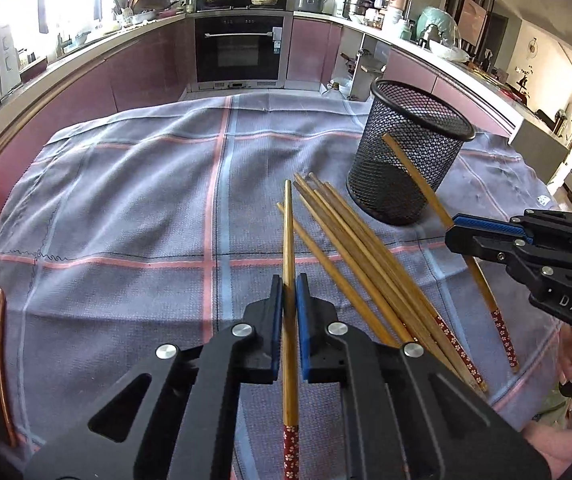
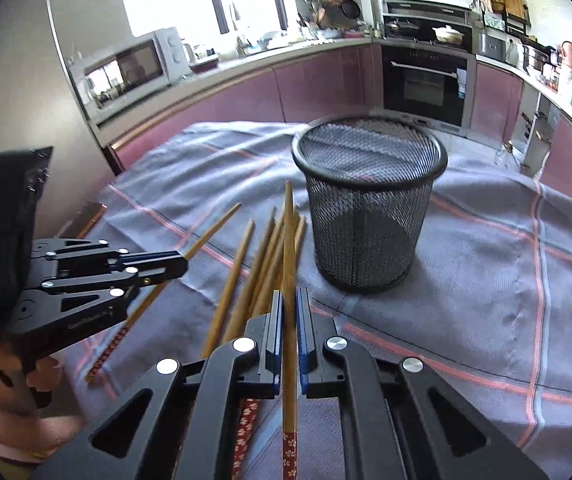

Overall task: Organize utensils
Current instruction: 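Lower the left gripper onto one wooden chopstick and close it while the right gripper grasps another, then lift the left gripper's chopstick upright into the mesh cup while the right gripper inserts its chopstick too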

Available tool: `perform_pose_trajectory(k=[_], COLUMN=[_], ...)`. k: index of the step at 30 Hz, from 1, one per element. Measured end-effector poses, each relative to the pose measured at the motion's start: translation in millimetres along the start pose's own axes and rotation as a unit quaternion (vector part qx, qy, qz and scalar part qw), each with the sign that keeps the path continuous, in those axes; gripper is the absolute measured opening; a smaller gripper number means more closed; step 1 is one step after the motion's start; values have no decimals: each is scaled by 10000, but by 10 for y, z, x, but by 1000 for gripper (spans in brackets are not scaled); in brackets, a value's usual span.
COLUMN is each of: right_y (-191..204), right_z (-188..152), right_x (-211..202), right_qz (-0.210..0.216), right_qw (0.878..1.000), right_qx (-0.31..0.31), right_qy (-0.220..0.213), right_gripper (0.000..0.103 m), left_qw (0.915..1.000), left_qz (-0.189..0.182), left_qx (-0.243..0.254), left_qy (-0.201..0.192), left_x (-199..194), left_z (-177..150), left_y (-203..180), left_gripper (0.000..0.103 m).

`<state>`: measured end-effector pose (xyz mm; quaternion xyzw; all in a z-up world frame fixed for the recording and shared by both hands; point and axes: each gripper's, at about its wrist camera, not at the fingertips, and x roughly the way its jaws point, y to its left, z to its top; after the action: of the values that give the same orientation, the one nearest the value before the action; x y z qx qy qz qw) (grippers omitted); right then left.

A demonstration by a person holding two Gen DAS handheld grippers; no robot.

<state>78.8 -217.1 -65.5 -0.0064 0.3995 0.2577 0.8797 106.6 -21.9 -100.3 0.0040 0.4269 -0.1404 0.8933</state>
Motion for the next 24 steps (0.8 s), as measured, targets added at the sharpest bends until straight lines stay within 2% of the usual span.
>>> perform_pose_trajectory(k=[5,8,15,19,24], right_y=[-5,-18,-92,-137,-192], right_z=[103,197,420,564,765], right_x=[-314,-512,-822,-900,-1026], right_qz=[247,342,387,332,251], right_qw=[9985,9959,9888,9857,9811], right_qx=[27,59,72,48,22], right_qy=[-495,-836,-1442,-1651,-1918], right_gripper=[5,5,5,5,5], left_qw=[9989,9963,9836,9760,9703], left_qz=[-355,-591,-1143,-1302,-1392], left_qx=[7,38,158,160,112], left_qy=[-311,-630,-1386,-1738,-1977], left_x=[-312,-554,-1098,-1331,-1520], left_z=[97,219,555,747,1020], left_y=[40,35,-67,-145,-245], left_gripper=[7,7,7,7,7])
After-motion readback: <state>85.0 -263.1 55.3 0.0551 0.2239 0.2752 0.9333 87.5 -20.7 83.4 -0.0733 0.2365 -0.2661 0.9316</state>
